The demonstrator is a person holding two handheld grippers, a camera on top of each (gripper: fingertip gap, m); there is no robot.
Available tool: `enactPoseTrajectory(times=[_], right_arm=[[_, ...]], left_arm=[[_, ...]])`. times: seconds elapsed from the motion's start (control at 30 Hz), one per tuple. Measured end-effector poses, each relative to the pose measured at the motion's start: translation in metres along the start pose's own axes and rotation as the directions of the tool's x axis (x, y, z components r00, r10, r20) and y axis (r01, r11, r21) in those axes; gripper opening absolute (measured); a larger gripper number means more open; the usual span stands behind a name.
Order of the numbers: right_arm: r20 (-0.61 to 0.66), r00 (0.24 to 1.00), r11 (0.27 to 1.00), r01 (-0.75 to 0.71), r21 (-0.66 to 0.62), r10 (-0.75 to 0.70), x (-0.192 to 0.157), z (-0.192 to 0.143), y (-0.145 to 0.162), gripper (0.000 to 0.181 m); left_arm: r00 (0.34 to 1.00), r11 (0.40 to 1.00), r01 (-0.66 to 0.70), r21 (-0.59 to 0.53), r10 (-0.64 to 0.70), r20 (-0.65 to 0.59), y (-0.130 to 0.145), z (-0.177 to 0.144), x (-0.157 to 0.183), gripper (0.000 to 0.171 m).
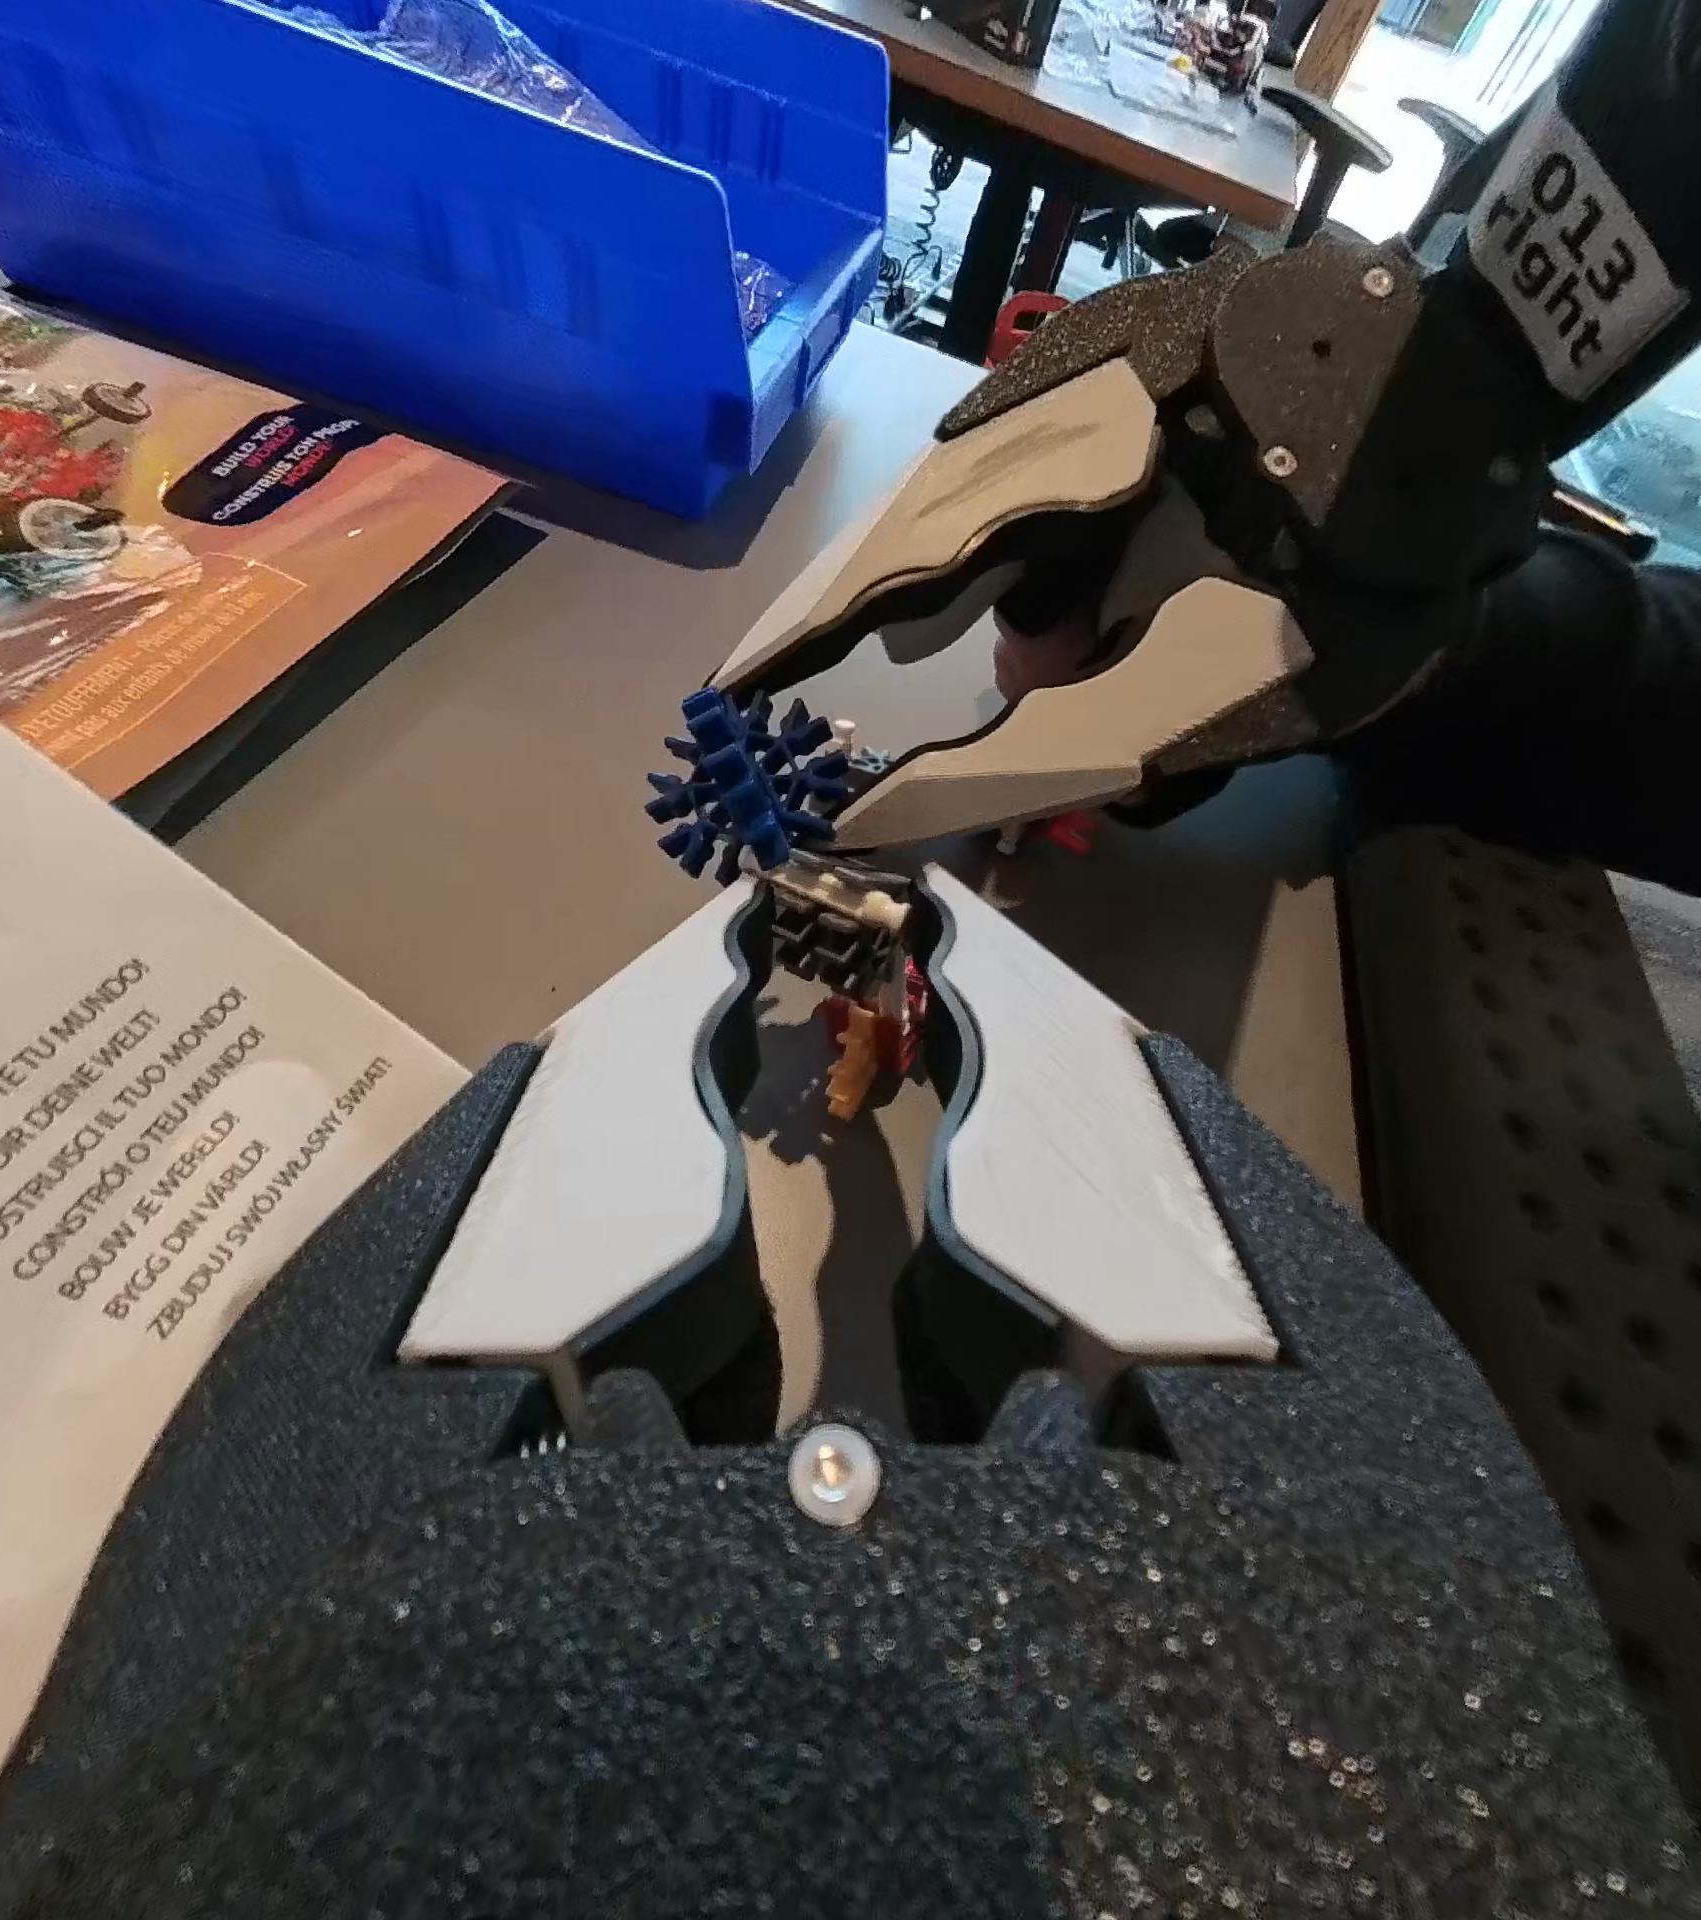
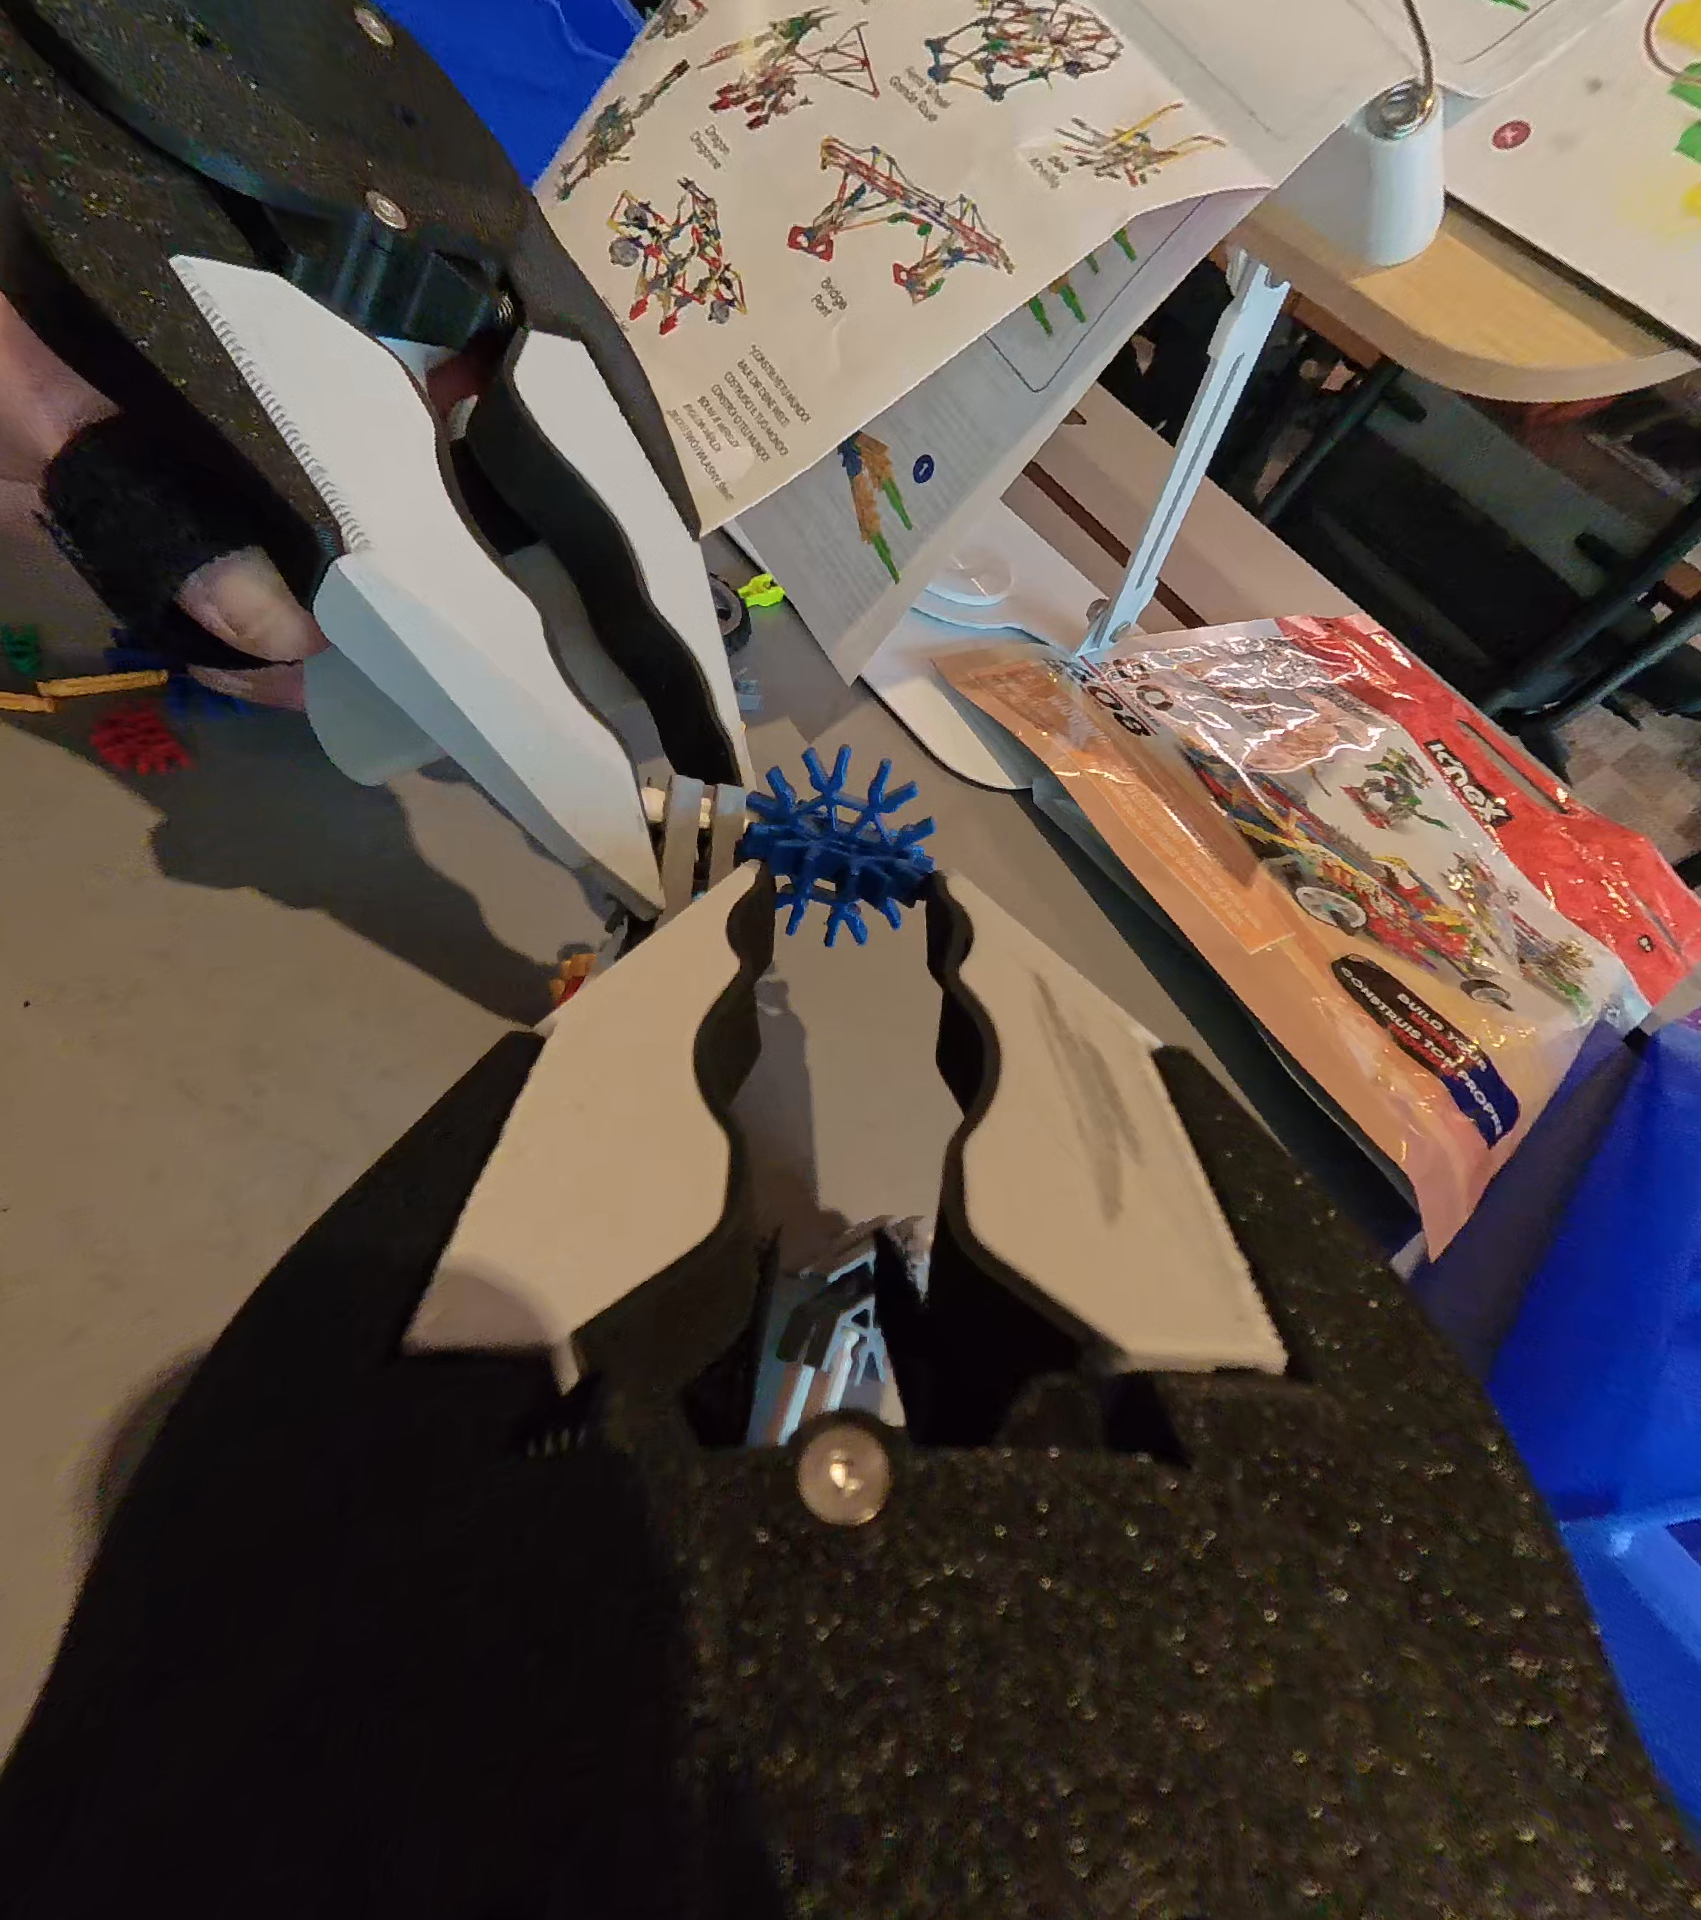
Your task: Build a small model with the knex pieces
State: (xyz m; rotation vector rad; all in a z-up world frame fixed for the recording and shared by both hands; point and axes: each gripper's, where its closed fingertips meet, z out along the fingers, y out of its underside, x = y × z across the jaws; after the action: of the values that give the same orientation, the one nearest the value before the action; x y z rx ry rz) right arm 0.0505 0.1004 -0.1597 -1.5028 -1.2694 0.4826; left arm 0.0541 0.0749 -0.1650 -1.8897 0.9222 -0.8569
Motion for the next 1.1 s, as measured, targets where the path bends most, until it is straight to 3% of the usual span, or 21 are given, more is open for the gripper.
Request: enactPoseTrajectory(times=[0.33, 1.1], right_arm=[[0.044, 0.998, 0.999, -0.052, -0.001, 0.052, -0.001, -0.001, 0.003, 0.028], [0.197, 0.974, 0.993, -0.118, 0.008, 0.114, -0.009, -0.007, 0.005, 0.028]], left_arm=[[0.984, 0.983, -0.177, -0.042, 0.176, -0.014, 0.004, 0.003, 0.001, 0.023], [0.937, 0.939, -0.339, -0.051, 0.332, -0.107, 0.01, 0.004, 0.014, 0.018]])
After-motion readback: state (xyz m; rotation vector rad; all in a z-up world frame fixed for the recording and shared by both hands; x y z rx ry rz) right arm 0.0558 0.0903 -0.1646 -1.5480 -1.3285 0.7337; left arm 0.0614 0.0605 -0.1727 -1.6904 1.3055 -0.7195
